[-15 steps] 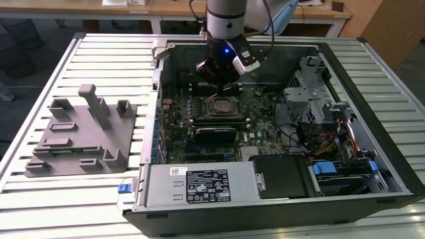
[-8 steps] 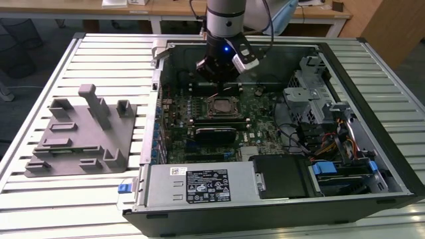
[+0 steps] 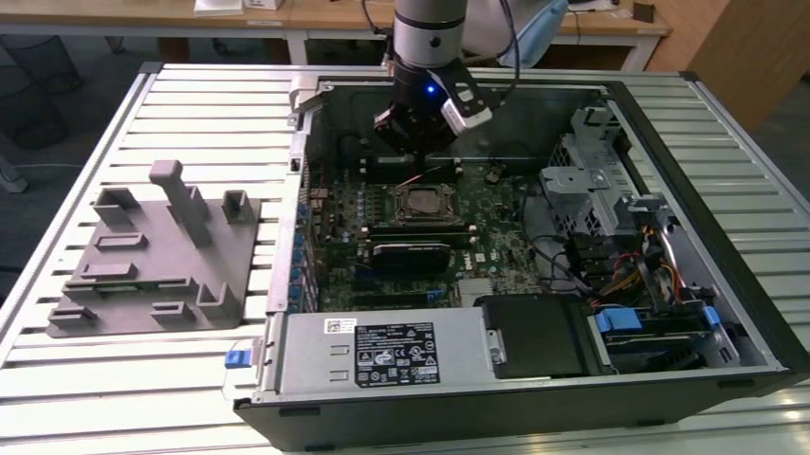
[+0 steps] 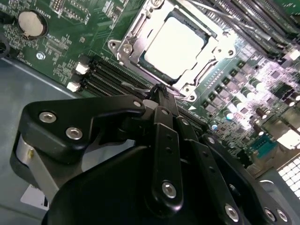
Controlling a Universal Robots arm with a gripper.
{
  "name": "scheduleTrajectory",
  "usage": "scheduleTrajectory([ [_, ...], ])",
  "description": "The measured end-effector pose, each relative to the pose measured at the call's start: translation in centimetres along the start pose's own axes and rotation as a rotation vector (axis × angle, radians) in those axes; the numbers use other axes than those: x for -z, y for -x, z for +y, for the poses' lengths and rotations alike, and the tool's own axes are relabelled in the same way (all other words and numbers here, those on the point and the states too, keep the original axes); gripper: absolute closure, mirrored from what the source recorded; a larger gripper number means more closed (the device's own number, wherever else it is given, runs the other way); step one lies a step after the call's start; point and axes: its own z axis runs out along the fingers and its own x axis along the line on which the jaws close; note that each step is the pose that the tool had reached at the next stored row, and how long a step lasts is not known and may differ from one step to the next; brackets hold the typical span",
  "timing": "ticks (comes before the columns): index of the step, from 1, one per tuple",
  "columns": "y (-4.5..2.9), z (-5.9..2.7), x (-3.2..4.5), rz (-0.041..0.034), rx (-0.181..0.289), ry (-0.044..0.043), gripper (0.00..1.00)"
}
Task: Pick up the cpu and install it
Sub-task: 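Install the first cpu locking lever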
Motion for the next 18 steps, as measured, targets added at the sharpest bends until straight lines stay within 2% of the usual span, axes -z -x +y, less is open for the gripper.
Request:
scheduleTrajectory([
  [9,0.27,0.34,-0.54,0.0,0.0,0.0001,0.89],
  [18,0.92,0.42,-0.99,0.0,0.0,0.0001,0.89],
])
